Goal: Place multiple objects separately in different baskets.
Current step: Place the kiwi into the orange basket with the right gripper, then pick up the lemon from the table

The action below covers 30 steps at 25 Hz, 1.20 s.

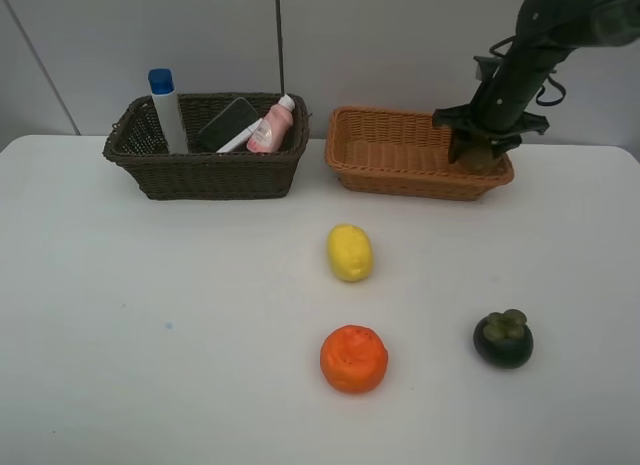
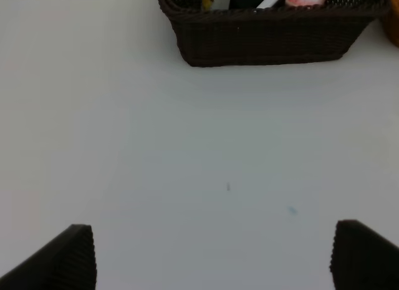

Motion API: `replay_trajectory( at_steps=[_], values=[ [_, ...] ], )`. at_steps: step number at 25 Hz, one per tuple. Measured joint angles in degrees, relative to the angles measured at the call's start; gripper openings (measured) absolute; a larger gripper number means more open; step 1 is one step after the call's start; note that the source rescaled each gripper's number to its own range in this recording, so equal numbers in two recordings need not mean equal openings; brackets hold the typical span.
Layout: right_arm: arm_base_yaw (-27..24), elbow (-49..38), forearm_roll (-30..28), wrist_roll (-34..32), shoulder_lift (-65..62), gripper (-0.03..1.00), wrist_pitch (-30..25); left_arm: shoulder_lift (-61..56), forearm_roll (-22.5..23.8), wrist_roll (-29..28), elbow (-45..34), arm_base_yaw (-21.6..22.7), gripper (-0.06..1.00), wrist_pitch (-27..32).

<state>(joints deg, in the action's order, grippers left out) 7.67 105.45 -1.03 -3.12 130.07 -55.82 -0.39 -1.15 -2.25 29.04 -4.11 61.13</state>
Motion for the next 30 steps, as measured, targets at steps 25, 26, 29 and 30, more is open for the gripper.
replay_trajectory(
  at_steps=[25,26,29,30],
  values=[
    [13.54,-6.21,1.03,-3.58,-14.23,0.99,-13.7,0.0,0.0,0.0,0.0,0.25,0.99,0.0],
    [15.62,-8.12,1.46,-3.69,-15.19,0.99,-13.85,0.0,0.0,0.0,0.0,0.25,0.99,0.0],
    [21.62,-12.41,2.09,-4.49,-16.18,0.99,-13.99,0.0,0.0,0.0,0.0,0.25,0.99,0.0],
    [23.53,-13.66,2.22,-4.95,-16.18,0.99,-14.04,0.0,0.0,0.0,0.0,0.25,0.99,0.0]
  ],
)
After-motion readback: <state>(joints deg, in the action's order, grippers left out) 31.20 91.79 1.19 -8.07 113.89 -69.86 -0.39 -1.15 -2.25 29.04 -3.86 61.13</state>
